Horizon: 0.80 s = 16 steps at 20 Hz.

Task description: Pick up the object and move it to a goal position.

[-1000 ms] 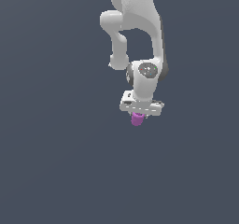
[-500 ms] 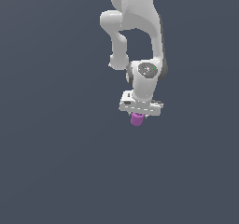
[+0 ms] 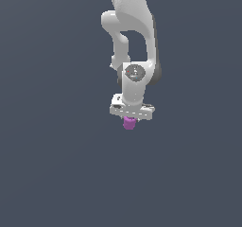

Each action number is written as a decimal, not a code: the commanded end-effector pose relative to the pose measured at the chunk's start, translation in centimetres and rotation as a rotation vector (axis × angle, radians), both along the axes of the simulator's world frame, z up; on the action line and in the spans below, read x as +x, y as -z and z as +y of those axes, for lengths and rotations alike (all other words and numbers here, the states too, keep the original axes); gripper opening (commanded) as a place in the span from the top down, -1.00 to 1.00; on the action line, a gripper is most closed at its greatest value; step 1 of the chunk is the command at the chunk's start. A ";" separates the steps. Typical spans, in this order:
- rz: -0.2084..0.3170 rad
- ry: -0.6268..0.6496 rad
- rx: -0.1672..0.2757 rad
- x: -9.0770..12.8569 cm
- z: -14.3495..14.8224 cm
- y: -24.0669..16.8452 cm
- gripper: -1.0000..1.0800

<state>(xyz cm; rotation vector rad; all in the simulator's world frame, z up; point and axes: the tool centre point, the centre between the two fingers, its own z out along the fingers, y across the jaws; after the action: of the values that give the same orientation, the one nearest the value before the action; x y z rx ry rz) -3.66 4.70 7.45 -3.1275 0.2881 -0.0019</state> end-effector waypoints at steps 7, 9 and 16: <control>0.000 0.001 0.000 3.1 -9.0 -1.2 1.00; 0.000 0.001 0.000 3.9 -11.3 -1.4 1.00; 0.001 0.001 0.000 6.8 -18.9 -2.4 1.00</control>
<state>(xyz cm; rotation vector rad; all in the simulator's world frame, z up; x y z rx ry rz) 2.59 -12.67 9.66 -3.1280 0.2924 -0.0012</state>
